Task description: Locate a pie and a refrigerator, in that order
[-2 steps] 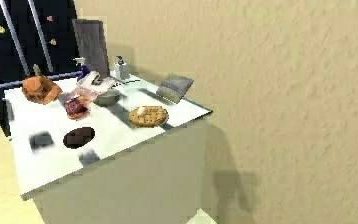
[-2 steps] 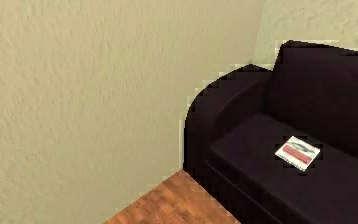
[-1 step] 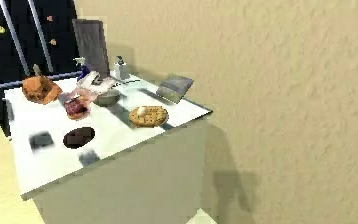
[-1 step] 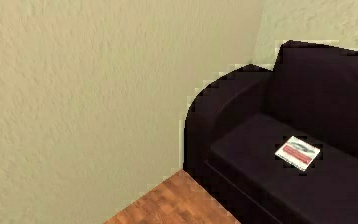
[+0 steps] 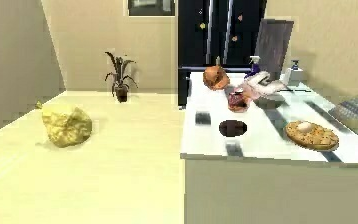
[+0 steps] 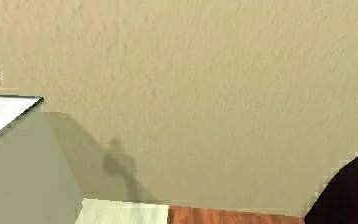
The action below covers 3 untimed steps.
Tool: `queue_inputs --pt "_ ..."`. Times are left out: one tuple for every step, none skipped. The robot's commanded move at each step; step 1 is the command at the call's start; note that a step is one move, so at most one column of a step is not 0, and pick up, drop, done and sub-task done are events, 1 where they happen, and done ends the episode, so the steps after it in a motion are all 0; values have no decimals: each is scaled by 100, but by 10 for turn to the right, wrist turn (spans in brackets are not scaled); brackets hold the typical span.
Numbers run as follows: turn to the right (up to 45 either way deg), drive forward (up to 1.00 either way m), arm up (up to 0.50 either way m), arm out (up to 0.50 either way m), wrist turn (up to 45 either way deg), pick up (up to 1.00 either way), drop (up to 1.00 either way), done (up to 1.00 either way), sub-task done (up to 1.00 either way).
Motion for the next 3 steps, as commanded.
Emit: queue_inputs --pt "-450 0 0 0 0 0 0 0 0" --pt "-30 0 0 0 0 0 0 0 0" --pt "0 70 0 0 0 0 0 0 0"
